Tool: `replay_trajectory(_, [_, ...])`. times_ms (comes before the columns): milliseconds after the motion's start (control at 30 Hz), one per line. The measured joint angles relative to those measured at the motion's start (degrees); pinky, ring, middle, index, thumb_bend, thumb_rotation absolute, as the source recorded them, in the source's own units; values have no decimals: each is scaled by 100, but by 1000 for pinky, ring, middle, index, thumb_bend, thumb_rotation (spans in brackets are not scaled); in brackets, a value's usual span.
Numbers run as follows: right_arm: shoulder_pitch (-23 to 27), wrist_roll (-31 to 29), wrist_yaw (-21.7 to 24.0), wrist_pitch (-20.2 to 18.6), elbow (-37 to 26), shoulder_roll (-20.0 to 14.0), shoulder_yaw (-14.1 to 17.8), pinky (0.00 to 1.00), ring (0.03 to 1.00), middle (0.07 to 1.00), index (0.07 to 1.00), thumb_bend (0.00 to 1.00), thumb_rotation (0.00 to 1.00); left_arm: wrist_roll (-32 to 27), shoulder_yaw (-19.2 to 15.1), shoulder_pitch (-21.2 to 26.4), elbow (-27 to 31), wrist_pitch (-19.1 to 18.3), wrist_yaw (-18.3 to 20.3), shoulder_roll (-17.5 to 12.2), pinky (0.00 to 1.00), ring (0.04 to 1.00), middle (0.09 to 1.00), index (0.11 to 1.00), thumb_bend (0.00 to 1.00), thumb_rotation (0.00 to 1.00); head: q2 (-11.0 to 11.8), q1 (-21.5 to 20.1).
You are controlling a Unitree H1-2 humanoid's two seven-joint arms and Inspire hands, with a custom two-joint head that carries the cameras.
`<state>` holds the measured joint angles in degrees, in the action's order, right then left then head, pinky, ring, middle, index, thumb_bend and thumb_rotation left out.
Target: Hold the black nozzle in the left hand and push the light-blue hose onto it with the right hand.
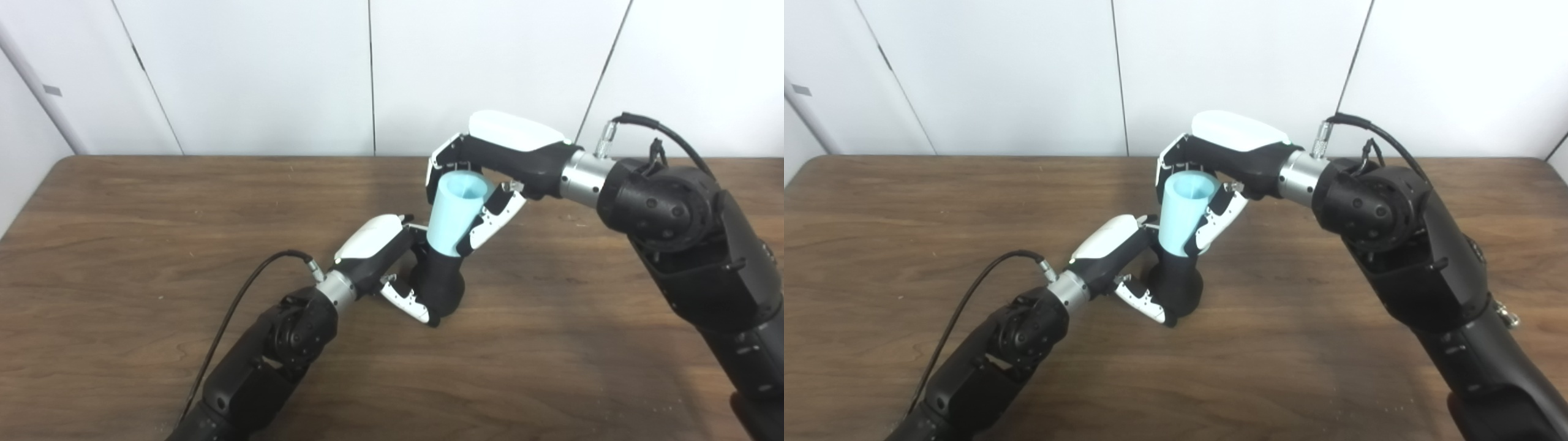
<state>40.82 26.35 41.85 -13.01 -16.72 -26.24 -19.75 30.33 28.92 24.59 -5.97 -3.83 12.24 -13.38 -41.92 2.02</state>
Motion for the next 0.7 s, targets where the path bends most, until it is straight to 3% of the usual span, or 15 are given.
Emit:
replay_trajectory(400, [-355, 205, -486, 326, 17, 35, -165, 354, 436, 502, 509, 500, 0, -15, -6, -4, 2, 0, 19, -2, 1000, 612, 456, 500, 526, 0, -35, -18])
replay_trajectory(700, [-710, 338, -1035, 583, 76, 192, -94, 358, 446, 501, 500, 501, 0, -17, -16, -16, 8, -1, 22, -7, 1000, 612, 456, 500, 526, 0, -79, 9])
